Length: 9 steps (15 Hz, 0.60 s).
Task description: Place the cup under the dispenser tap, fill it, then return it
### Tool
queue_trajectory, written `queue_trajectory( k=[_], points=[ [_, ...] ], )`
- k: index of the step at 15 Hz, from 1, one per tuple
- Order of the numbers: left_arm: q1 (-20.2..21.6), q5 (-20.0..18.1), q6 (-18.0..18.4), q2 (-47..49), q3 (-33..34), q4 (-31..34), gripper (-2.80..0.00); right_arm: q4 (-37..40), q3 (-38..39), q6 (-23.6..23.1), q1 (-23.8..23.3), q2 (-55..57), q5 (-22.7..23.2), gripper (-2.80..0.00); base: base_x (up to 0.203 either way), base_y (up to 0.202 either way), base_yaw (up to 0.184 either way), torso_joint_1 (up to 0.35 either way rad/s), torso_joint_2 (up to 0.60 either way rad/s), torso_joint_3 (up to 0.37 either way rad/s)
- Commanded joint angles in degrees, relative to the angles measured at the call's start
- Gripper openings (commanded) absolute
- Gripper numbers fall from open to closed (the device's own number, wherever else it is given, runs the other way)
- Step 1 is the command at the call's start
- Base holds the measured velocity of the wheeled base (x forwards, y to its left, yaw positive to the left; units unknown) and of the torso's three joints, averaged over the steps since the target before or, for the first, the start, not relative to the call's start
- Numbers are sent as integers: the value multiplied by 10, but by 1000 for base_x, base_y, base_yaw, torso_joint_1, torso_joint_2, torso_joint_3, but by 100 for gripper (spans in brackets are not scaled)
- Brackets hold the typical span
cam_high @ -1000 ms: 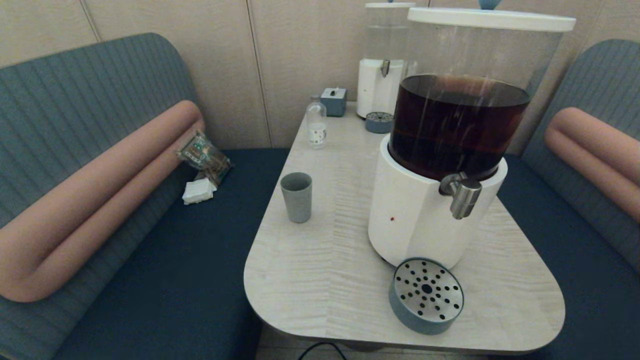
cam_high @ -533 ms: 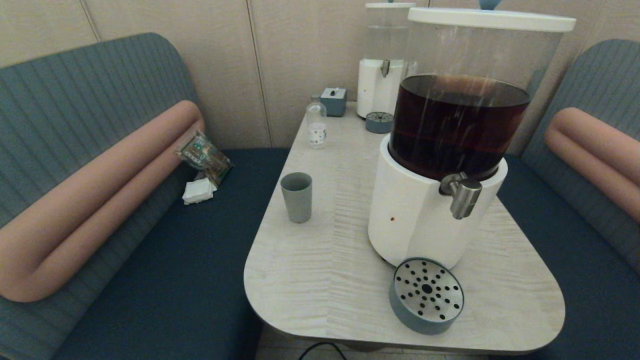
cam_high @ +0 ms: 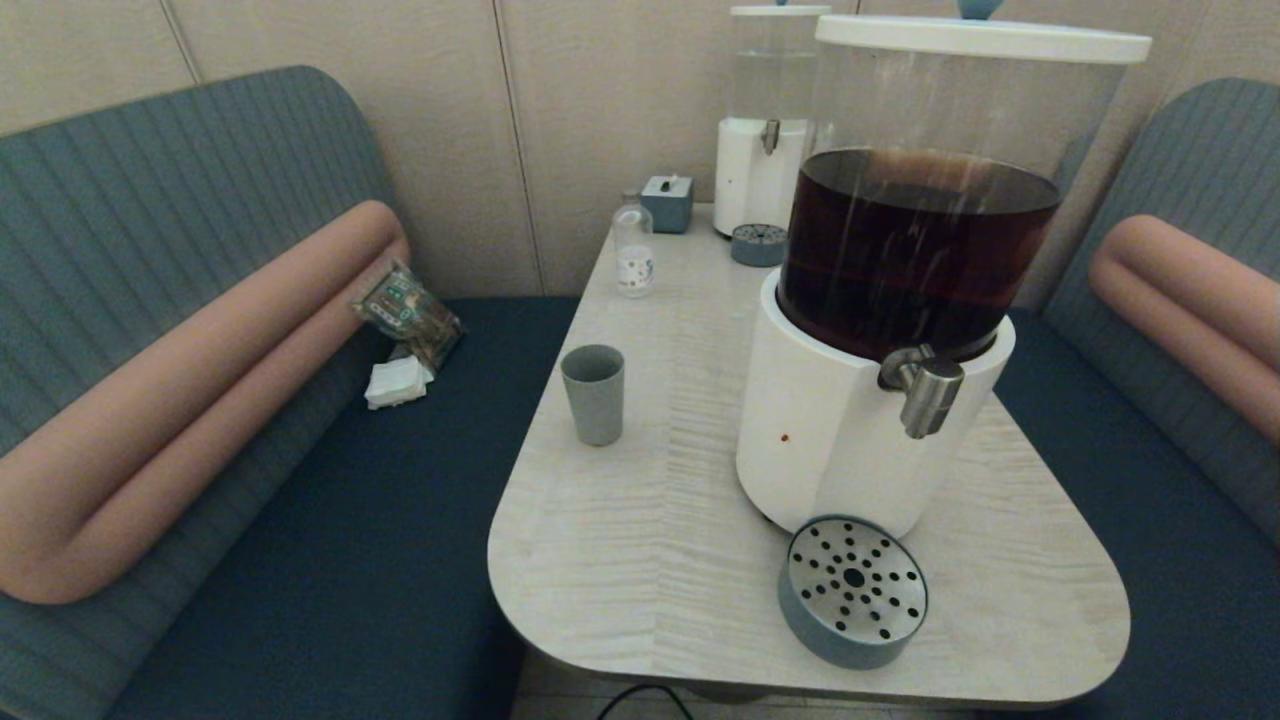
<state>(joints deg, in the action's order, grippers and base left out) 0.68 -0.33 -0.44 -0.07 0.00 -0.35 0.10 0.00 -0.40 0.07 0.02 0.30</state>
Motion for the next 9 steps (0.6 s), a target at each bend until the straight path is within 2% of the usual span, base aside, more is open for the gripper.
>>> queue_trajectory(
  k=[1, 9],
  points=[
    [0, 0, 0, 1, 0, 0, -280, 0, 0, -1, 0, 1, 1, -280, 0, 0, 0, 0, 0, 0],
    [0, 0, 0, 1, 1, 0, -280, 0, 0, 10, 0, 1, -5, -280, 0, 0, 0, 0, 0, 0]
  ],
)
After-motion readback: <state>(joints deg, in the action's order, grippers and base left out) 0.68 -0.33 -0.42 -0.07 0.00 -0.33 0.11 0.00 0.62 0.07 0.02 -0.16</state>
